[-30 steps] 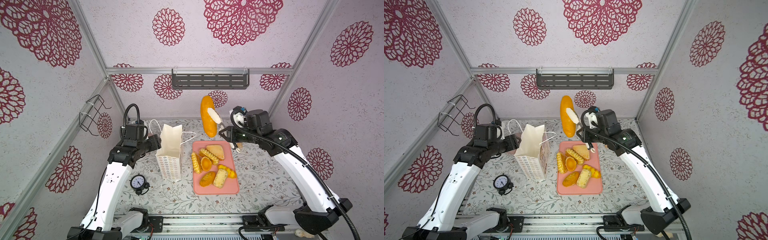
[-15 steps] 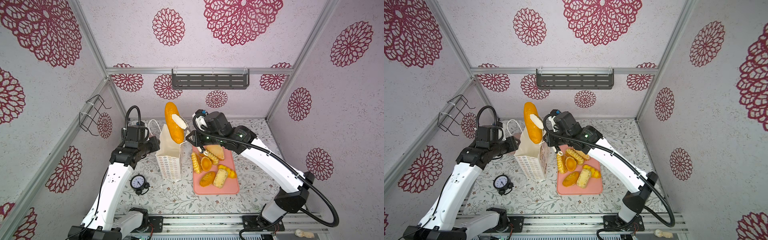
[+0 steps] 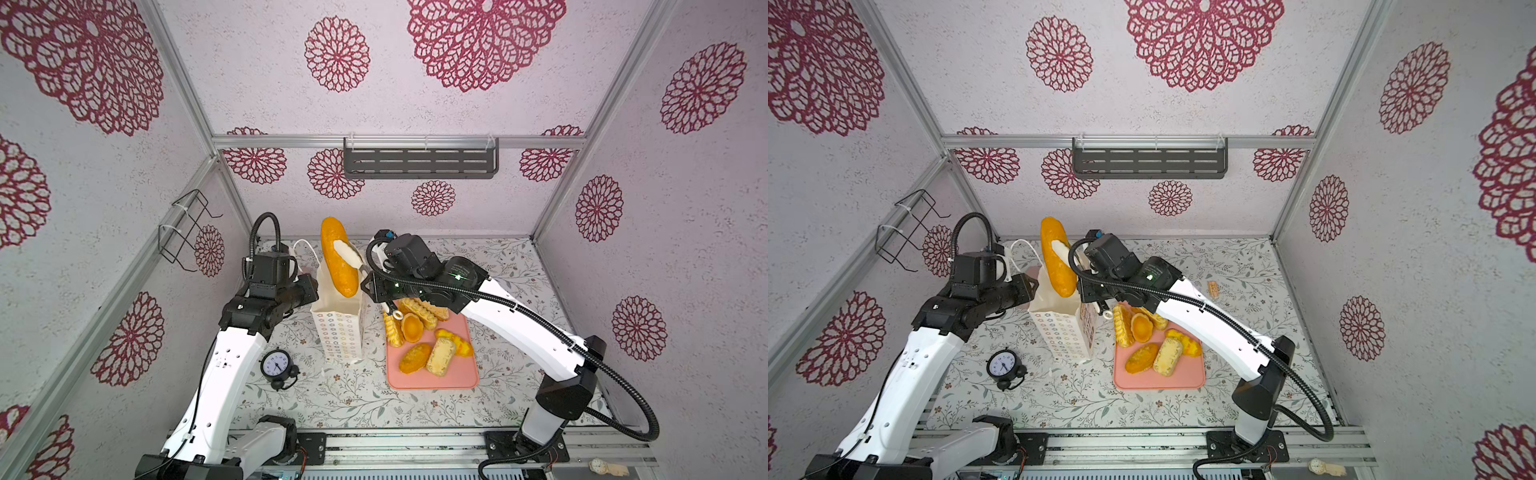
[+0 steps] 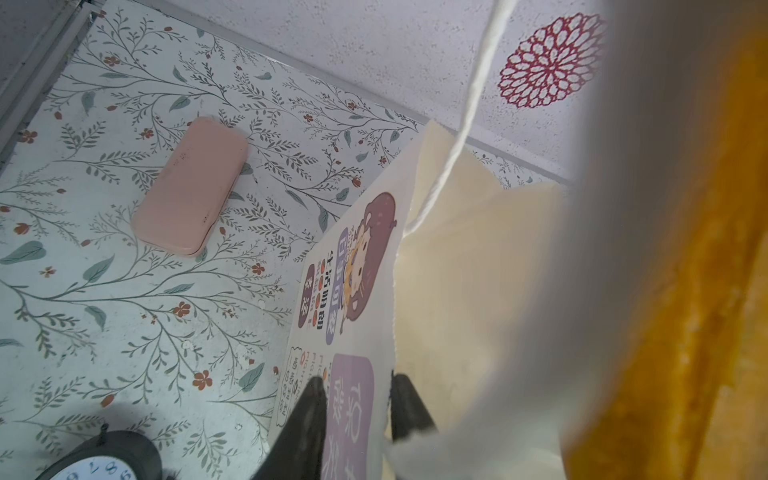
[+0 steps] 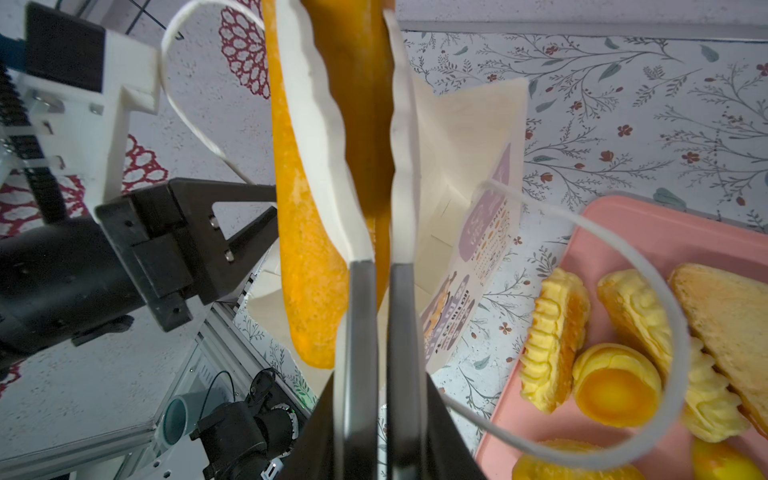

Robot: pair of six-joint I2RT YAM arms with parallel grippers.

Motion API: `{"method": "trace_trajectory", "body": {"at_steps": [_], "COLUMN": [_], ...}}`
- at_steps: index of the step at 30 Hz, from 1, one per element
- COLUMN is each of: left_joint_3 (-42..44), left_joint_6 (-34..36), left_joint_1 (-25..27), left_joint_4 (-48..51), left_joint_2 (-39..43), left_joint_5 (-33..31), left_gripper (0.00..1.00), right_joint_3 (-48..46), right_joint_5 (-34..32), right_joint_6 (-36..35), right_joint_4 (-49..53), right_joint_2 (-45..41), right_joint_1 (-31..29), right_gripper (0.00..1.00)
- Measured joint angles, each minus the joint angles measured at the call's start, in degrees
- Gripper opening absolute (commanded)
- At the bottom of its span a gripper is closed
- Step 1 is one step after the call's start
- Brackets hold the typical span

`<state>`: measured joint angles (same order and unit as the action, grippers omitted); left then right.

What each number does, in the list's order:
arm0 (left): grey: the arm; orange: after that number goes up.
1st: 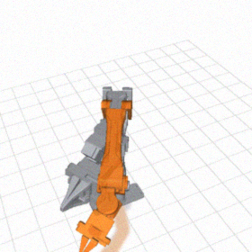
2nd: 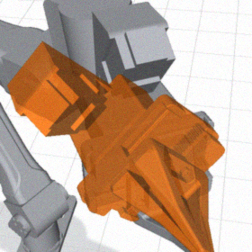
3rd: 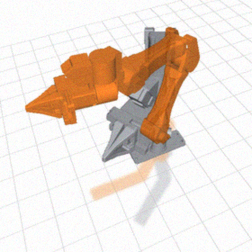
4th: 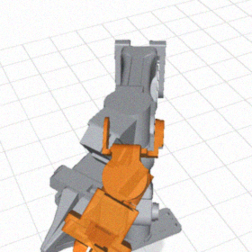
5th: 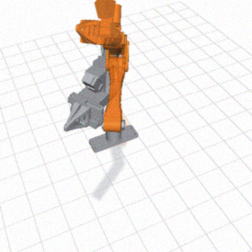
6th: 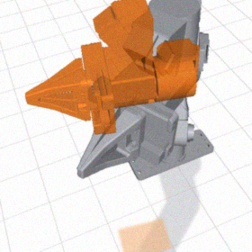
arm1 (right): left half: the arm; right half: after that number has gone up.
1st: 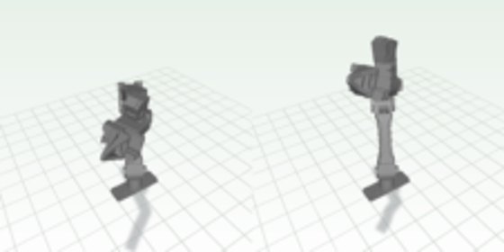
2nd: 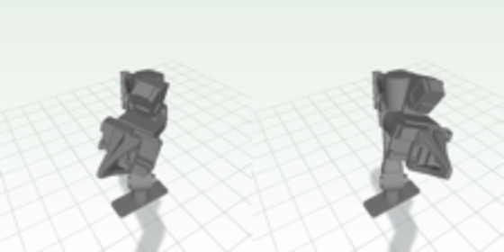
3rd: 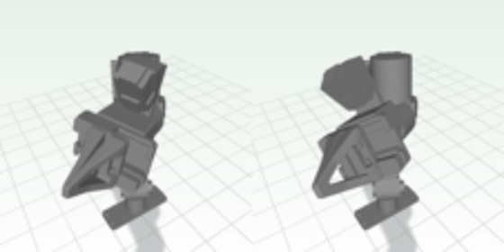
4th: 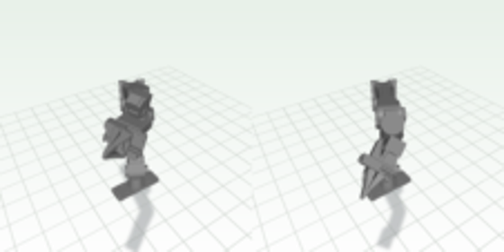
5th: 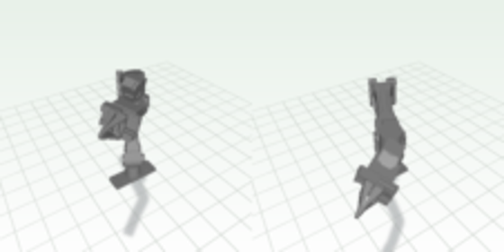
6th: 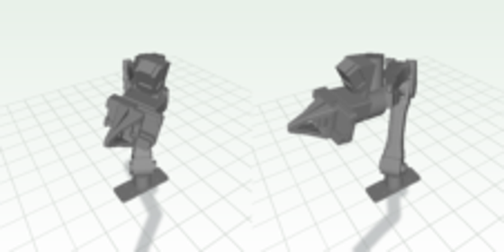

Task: Place the fake bread into the paper bag
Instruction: 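Lower the loaf into the bag held by the left gripper and release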

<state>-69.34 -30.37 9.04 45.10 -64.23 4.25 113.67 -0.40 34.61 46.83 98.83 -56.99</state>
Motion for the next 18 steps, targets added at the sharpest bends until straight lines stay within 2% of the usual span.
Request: {"method": "trace_trajectory", "body": {"at_steps": [10,18], "left_joint_3": [0.9,0.8], "left_joint_6": [-0.5,-1.0], "left_joint_1": [0.0,0.0], "left_joint_4": [-0.8,-1.0], "left_joint_2": [0.2,0.5], "left_joint_5": [0.0,0.1], "left_gripper": [0.19,0.17], "right_joint_3": [-1.6,-1.7], "right_joint_5": [-1.4,-2.1], "right_joint_6": [-0.5,-1.3], "right_joint_4": [2.4,3.3], "right_joint_2": [0.0,0.0], "right_joint_1": [-0.7,-1.1], "right_gripper": [0.15,0.37]}}
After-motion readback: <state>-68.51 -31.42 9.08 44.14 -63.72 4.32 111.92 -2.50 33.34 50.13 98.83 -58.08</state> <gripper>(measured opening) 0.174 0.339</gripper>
